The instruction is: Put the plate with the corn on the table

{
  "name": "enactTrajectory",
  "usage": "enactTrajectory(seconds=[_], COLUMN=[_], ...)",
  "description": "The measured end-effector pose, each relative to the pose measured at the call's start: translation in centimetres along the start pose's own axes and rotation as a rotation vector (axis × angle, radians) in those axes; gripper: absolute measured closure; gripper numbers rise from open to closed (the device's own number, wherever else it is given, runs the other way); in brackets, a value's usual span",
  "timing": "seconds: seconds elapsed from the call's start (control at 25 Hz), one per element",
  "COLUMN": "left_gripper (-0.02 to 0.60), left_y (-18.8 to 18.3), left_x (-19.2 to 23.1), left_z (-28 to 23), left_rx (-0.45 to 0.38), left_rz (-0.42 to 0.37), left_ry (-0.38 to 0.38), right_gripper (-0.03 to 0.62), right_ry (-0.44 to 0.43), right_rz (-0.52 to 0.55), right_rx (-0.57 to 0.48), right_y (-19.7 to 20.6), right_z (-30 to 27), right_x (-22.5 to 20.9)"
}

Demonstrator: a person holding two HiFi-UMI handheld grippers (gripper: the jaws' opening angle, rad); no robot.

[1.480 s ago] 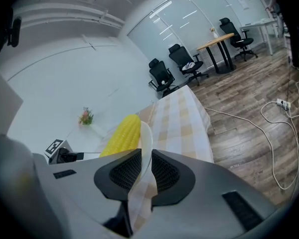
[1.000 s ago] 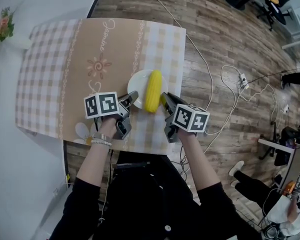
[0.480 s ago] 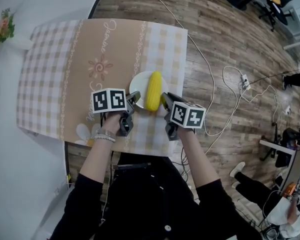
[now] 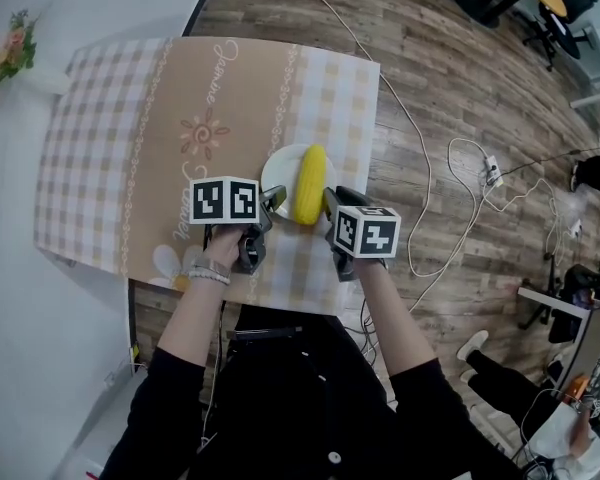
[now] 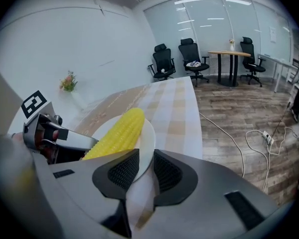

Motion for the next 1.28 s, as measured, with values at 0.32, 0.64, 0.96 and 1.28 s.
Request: enactTrajectory(seconds=[0.32, 0.64, 0.96, 1.28], left_gripper=[0.420, 0.488, 0.549, 0.563], left_y=[0.3, 0.9, 3.1, 4.0], left_x=[0.4, -0.6, -3.8, -8.1], left_z=[1.6, 4.5, 7.4, 10.0], left_rx=[-0.040, -0.204, -0.310, -0.425], left_rz=[-0.013, -0.076, -0.206, -0.377], left_ry=[-0.031, -0.033, -0.053, -0.015], right_gripper=[0.471, 0.501, 0.540, 0.545], right_ry=[-0.020, 0.005, -0.043, -0.124], right_rz=[-0.011, 0.033, 0.223, 0.291], right_rx=[-0.012, -0.047, -0.082, -0.194], right_y=[0.0, -0.1, 0.0, -1.5], right_z=[0.0, 1.5, 4.5, 8.3], right_x=[-0.1, -0.5, 1.0, 2.4])
Point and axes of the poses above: the fingertips, and each gripper's own axes: z backward along the fingers, x to its left, y out of its underside, the point moved 10 cm from there along z, backward along the fingers, and after that the axes turned 9 degrees about -x, right-handed, at the moved point
